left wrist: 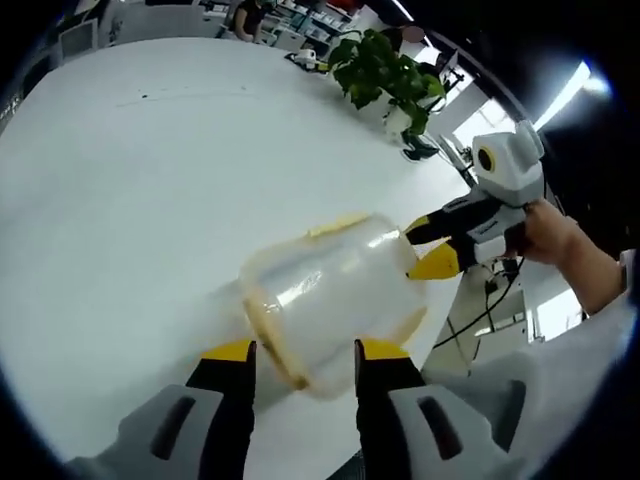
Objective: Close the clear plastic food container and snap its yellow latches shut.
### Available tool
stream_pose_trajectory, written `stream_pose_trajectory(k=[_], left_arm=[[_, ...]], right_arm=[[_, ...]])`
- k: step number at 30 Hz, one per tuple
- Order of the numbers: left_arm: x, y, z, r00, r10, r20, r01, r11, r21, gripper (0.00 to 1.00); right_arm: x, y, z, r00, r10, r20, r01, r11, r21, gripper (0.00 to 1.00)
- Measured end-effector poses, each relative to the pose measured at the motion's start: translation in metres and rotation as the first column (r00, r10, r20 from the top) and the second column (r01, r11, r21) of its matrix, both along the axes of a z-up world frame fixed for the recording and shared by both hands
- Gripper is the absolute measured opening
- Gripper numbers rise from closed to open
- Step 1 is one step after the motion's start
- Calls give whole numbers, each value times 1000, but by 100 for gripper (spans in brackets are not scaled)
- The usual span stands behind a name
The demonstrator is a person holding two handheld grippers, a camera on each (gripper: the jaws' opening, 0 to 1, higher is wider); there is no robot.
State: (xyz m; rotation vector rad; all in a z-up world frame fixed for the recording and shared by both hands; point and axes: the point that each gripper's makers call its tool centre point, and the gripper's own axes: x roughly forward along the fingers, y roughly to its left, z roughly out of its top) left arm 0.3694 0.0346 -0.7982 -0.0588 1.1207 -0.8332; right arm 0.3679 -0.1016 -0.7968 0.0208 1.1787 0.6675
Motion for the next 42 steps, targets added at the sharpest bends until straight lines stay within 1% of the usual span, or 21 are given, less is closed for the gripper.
stream_pose_trajectory(k=[4,6,7,10,12,13,15,16,19,21,23,26,27,30,31,33,35,36,38,40,42], left_arm=[[-1,5,2,1000,-19,15,19,1000,6,41],[4,14,2,998,-25,50,23,998,54,41],[4,17,2,998,-39,56,35,997,70,41],[4,16,9,997,-44,61,41,998,51,41],[8,21,10,988,-104,118,91,990,107,40],[10,22,11,979,-137,150,117,983,139,39],[9,20,12,971,-171,168,146,978,151,39],[9,18,13,972,-168,165,145,979,143,39],[11,16,16,961,-197,193,170,974,147,38],[12,17,16,954,-222,201,189,967,171,37],[14,16,20,948,-233,215,199,965,172,37],[16,15,23,941,-250,226,212,961,180,37],[16,14,24,938,-260,231,220,958,186,37],[19,14,26,921,-299,250,249,945,211,37],[19,13,27,914,-316,256,265,940,215,37],[20,14,28,910,-329,253,274,934,231,37],[21,16,26,899,-357,253,295,922,252,36],[21,16,26,894,-370,253,305,916,260,36],[20,14,27,878,-404,257,334,901,278,36],[20,13,27,867,-426,259,351,890,290,36],[20,12,27,855,-451,256,372,877,303,36]], right_arm=[[-1,-4,2,997,63,42,-62,997,-35,38],[0,-5,3,992,108,60,-105,993,-50,38],[-1,-4,4,991,118,62,-115,992,-53,38],[-2,-3,6,986,154,71,-149,987,-66,38],[-1,-4,7,980,178,90,-171,982,-83,37],[-2,-5,7,977,193,92,-186,979,-87,37],[-3,-4,6,972,219,89,-210,973,-96,37],[-3,-4,6,967,238,94,-227,968,-106,37],[-4,-7,6,962,258,89,-246,961,-125,36],[-3,-7,8,960,266,91,-253,959,-130,36],[-1,-8,10,955,280,101,-266,954,-135,36],[2,-10,14,938,324,123,-301,938,-174,35],[2,-9,15,932,339,130,-314,932,-179,35],[2,-6,16,923,362,133,-337,924,-180,34],[4,-7,15,918,373,138,-343,918,-197,34],[5,-7,14,907,397,142,-363,906,-218,34],[4,-5,14,903,407,139,-373,902,-215,34],[4,-4,15,897,419,140,-386,897,-216,34],[4,-5,14,890,434,137,-399,889,-225,34],[4,-5,14,876,461,137,-424,875,-235,34],[3,-5,14,869,478,133,-439,865,-242,34]])
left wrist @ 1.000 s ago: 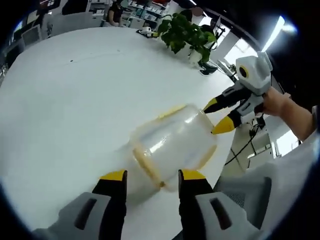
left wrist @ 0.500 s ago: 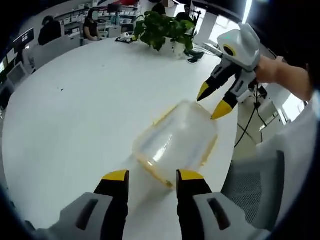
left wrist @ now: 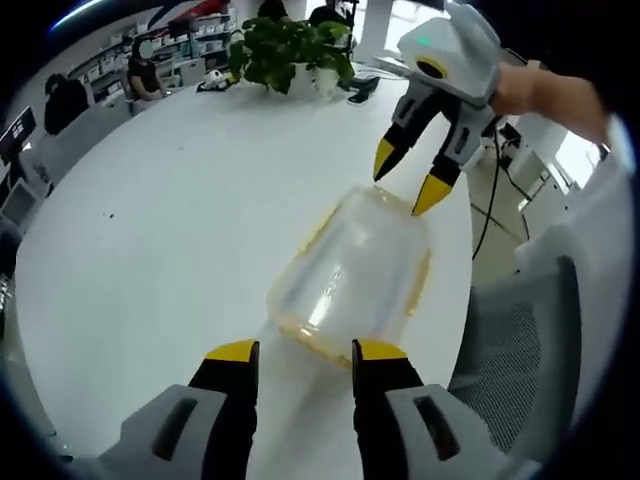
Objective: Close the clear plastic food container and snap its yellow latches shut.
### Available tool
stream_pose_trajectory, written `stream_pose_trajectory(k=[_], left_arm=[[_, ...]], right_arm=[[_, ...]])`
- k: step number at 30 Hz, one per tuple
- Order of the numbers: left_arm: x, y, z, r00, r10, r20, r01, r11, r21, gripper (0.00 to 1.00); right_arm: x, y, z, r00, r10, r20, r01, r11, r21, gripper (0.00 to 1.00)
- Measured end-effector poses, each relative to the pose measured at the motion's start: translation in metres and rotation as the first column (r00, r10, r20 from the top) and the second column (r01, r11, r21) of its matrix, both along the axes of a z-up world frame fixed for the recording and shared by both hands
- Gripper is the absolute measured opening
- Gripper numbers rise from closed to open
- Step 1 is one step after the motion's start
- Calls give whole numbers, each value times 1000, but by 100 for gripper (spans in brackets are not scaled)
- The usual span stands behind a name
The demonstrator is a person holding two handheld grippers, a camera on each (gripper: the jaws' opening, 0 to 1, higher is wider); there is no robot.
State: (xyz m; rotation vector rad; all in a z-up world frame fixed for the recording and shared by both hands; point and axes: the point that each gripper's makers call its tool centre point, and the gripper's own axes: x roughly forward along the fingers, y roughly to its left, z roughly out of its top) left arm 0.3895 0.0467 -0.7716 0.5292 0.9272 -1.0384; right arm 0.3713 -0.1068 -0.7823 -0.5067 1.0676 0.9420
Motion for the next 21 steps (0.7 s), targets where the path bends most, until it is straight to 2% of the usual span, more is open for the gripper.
stream_pose_trajectory(k=[3,5,7,12,21], left_arm=[[1,-2,1,999,-32,12,32,999,15,36],[1,-2,2,998,-58,19,58,998,33,36],[2,-2,2,992,-120,42,117,991,68,36],[1,-7,3,988,-152,33,150,986,72,36],[3,-10,5,964,-258,58,250,961,119,34]], right_arm=[[0,0,1,999,37,7,-37,999,-16,34],[-3,1,1,999,45,-10,-45,999,-9,34],[-3,1,1,998,65,-13,-66,998,-13,34],[-5,3,2,994,107,-21,-108,994,-24,33],[-6,6,3,983,181,-9,-181,981,-65,32]])
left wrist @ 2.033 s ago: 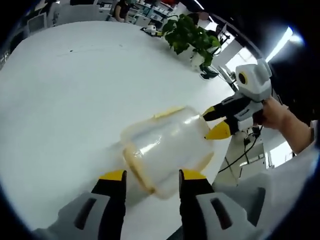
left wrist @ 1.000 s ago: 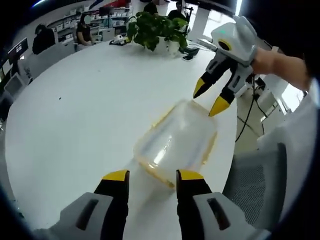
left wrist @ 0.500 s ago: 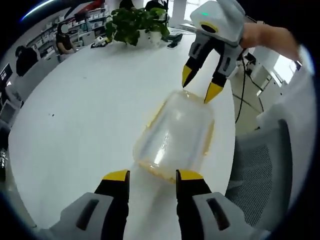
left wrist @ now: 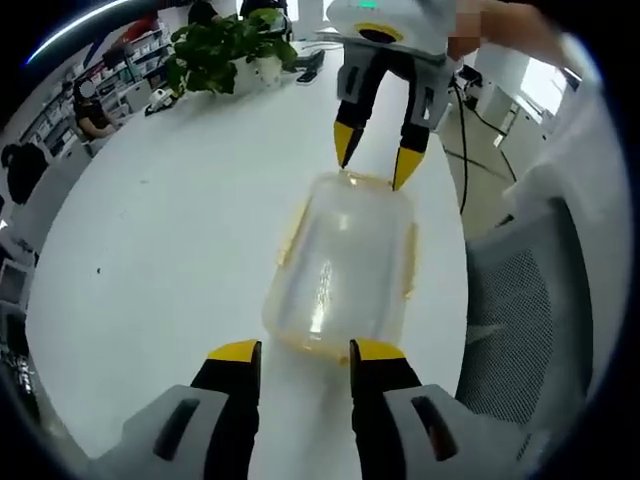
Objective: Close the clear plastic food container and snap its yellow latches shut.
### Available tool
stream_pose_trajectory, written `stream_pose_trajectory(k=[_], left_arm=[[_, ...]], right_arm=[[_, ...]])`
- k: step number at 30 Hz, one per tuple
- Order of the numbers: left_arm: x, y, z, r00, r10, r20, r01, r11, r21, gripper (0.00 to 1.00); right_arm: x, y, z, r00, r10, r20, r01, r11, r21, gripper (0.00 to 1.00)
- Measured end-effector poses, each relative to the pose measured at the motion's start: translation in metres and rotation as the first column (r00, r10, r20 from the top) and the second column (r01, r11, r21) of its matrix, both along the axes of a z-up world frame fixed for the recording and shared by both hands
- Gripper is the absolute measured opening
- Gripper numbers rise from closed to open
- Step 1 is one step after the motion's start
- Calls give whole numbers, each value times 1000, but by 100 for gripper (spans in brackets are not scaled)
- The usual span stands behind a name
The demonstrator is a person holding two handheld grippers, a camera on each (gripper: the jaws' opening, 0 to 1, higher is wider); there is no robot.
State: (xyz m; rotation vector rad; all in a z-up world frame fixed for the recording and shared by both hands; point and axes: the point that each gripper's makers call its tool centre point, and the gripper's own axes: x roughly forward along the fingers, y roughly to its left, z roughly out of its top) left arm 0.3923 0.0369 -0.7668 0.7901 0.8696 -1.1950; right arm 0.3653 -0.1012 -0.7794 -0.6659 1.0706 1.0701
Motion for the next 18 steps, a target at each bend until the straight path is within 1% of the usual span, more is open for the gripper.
stream_pose_trajectory(k=[2,6,9,13,16,18], left_arm=[[1,2,-1,1000,-23,8,23,1000,18,34],[2,-1,0,999,-47,17,47,999,22,33],[2,-6,1,998,-57,22,56,998,18,33],[0,-14,2,998,-60,22,60,998,-2,32],[-3,-18,-1,998,-69,15,69,998,-2,32],[-3,-20,-2,997,-75,20,75,997,2,32]], right_arm=[[1,0,0,1000,10,3,-10,1000,-4,32],[1,1,-1,999,39,8,-39,999,-11,32],[2,0,-1,999,46,10,-46,999,-12,32],[3,3,1,999,51,11,-51,999,-3,31],[4,7,2,999,50,12,-50,999,10,31],[4,10,2,998,61,14,-61,998,12,30]])
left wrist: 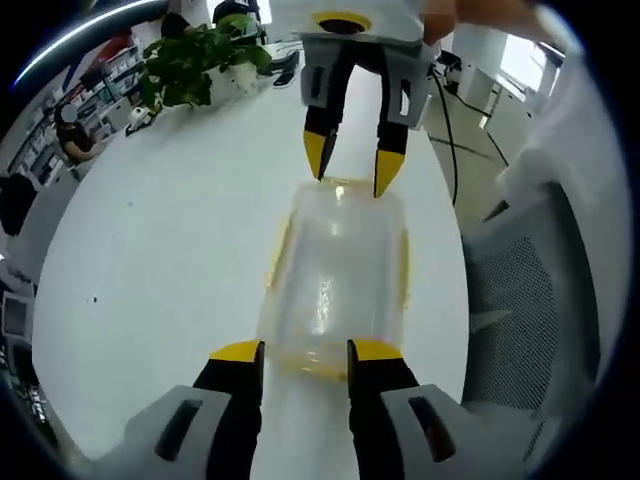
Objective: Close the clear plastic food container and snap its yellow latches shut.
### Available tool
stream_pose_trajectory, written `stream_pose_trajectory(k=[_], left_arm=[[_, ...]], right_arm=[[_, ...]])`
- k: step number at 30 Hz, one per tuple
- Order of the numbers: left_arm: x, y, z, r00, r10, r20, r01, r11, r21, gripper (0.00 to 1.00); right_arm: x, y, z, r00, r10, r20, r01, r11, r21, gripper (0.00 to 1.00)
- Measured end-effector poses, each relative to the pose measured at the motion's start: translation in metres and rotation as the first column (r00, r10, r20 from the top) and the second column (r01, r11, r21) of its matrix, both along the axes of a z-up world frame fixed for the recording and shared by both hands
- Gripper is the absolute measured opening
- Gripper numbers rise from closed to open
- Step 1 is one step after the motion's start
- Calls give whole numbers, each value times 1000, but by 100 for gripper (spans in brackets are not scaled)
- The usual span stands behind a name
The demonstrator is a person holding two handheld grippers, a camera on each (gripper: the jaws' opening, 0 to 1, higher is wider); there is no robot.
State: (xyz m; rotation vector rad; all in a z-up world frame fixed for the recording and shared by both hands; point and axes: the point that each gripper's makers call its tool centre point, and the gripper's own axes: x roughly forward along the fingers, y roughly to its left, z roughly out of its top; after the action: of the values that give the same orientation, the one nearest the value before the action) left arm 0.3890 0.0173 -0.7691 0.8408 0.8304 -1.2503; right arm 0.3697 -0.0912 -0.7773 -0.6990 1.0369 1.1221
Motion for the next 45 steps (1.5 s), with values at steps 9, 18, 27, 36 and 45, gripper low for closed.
stream_pose_trajectory(k=[9,18,27,36,45], left_arm=[[-1,-14,2,1000,-2,-3,2,999,-41,32],[-1,-30,6,999,28,-20,-30,993,-115,32],[-4,-40,3,999,16,-32,-20,991,-136,32],[-9,-40,-2,999,17,-41,-22,991,-133,32],[-20,-44,-5,998,15,-61,-24,990,-138,32]], right_arm=[[2,16,0,999,34,8,-34,999,32,29],[1,31,0,999,33,1,-33,997,74,27],[1,44,0,1000,16,-11,-14,991,132,27],[4,45,0,1000,13,-2,-12,990,143,27],[16,51,1,1000,-8,16,5,987,162,27]])
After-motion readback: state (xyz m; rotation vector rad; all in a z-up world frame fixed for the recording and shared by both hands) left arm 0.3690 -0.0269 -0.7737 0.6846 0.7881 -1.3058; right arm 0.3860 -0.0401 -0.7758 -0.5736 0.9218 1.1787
